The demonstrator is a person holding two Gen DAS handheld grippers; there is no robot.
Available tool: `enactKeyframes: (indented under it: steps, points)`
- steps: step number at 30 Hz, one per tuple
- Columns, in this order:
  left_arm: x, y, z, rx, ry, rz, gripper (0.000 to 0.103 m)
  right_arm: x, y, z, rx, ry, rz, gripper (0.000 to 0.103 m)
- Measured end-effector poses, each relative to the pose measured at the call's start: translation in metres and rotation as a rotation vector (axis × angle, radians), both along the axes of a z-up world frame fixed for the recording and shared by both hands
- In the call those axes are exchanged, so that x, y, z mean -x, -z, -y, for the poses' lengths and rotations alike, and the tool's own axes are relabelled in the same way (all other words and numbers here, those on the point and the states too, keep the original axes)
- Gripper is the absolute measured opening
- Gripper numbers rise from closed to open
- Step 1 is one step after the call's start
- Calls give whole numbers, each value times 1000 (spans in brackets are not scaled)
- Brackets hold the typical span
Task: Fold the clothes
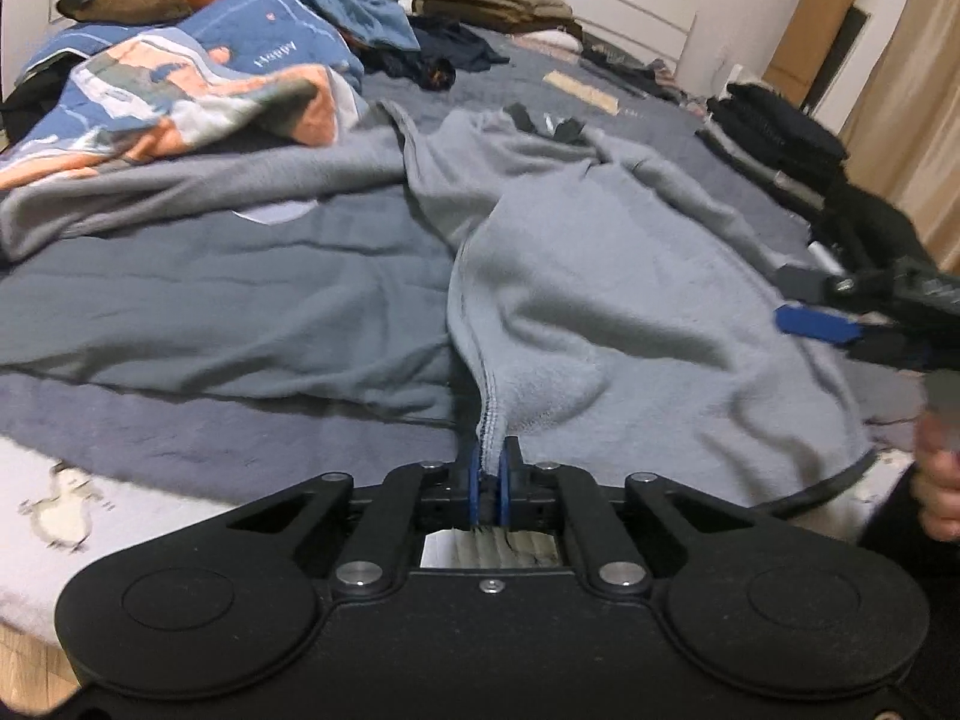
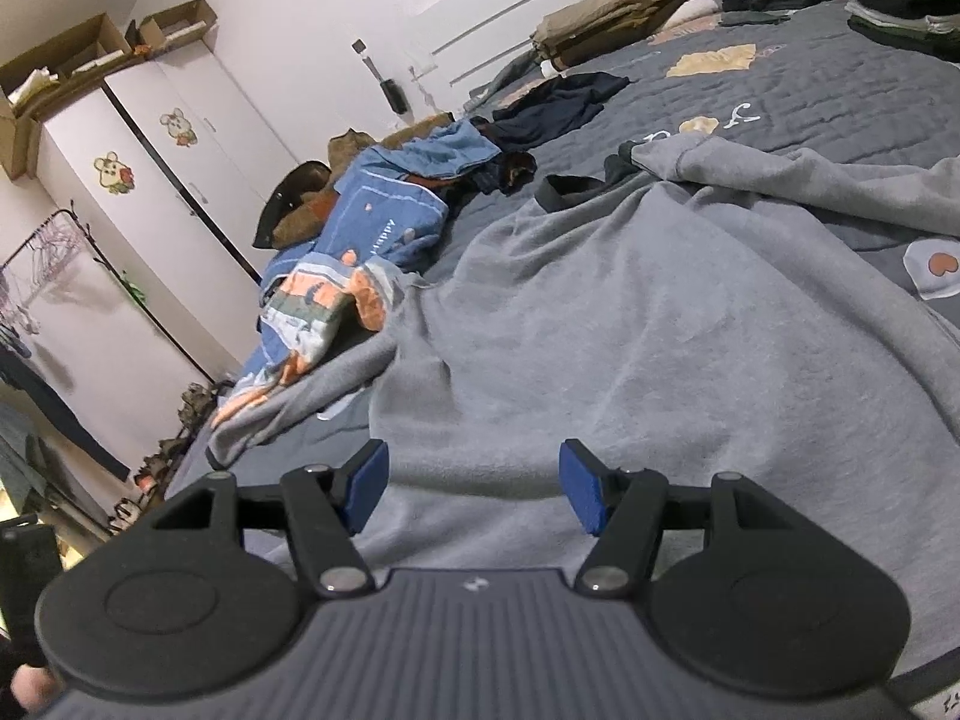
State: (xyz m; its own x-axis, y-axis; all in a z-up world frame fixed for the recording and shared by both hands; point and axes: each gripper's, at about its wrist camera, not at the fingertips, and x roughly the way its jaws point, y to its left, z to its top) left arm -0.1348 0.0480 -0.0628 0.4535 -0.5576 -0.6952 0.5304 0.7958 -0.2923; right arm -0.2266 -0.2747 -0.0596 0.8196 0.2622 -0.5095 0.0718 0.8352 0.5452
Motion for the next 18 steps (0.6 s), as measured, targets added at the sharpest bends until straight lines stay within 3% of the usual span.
enactKeyframes:
  steps: [4, 8, 10, 13, 17, 18]
  points:
    - [14, -10, -7, -9, 9, -31, 6, 2, -2, 2, -15, 1, 1, 62]
    - [21, 12, 5, -122, 24, -110, 9, 2, -2, 4, -17, 3, -10, 62]
    - [23, 19, 11, -139, 8, -115, 9, 1, 1, 4, -8, 6, -30, 62]
    - [27, 14, 12, -98, -21, -79, 17, 1, 4, 5, 1, 14, -50, 62]
    - [27, -6, 5, -20, -46, 41, 44, 4, 3, 7, 6, 32, -32, 62]
    - [26, -11, 4, 2, -48, 69, 44, 4, 3, 7, 7, 35, -28, 62]
